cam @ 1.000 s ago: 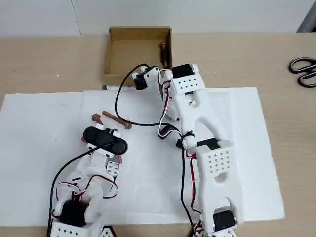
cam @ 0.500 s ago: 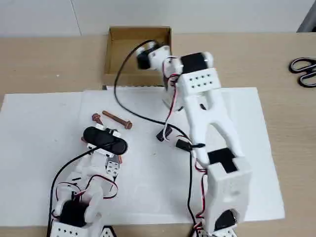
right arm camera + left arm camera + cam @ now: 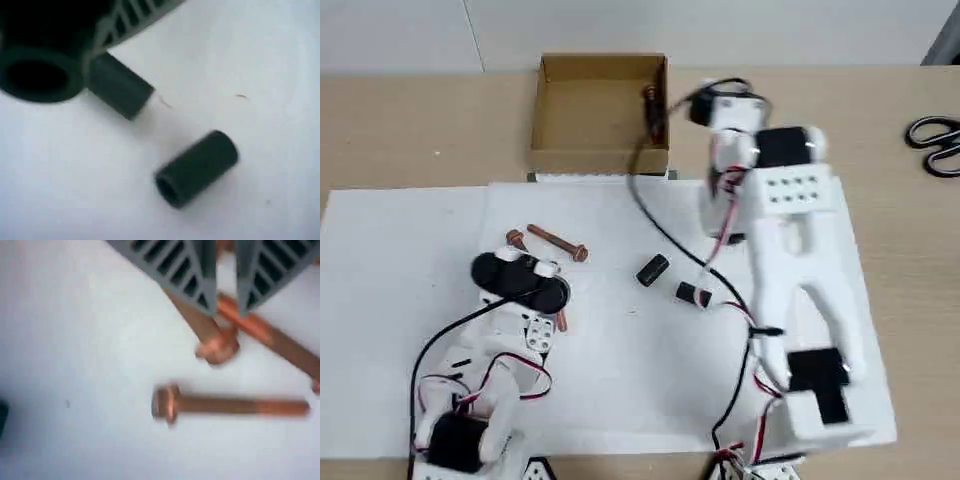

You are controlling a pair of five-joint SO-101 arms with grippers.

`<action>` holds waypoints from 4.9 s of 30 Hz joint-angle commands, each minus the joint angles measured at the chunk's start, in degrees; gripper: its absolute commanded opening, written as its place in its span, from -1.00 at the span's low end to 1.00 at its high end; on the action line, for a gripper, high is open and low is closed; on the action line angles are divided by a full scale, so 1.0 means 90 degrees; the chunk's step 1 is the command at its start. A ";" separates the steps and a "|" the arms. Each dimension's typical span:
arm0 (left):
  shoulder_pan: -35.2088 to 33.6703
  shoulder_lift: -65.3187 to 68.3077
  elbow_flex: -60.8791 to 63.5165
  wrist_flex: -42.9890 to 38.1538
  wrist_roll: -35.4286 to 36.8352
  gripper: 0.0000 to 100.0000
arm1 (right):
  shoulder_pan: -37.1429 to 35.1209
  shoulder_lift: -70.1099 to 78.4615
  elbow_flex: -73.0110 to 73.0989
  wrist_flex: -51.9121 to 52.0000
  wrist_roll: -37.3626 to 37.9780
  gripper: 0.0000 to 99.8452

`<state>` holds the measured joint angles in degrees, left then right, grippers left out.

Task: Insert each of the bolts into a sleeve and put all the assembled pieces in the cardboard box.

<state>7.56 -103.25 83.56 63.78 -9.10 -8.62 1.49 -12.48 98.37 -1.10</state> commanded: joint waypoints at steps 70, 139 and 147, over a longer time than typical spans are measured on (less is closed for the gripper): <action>-0.0078 1.2132 -0.8679 0.3380 0.2061 -0.77 | 0.2476 -0.3941 0.4415 -0.0366 -0.0147 -0.99; -0.0459 1.2620 -1.0427 0.3614 0.2032 -0.99 | 0.2427 -0.3951 0.4386 -0.0357 -0.0117 -0.99; -0.0039 1.1937 -1.0369 0.4073 0.1944 -0.99 | 0.2369 -0.3990 0.4259 0.0005 -0.0107 -0.99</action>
<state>6.77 9.19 -9.10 98.86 8.48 13.36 -32.26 27.52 96.53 -1.98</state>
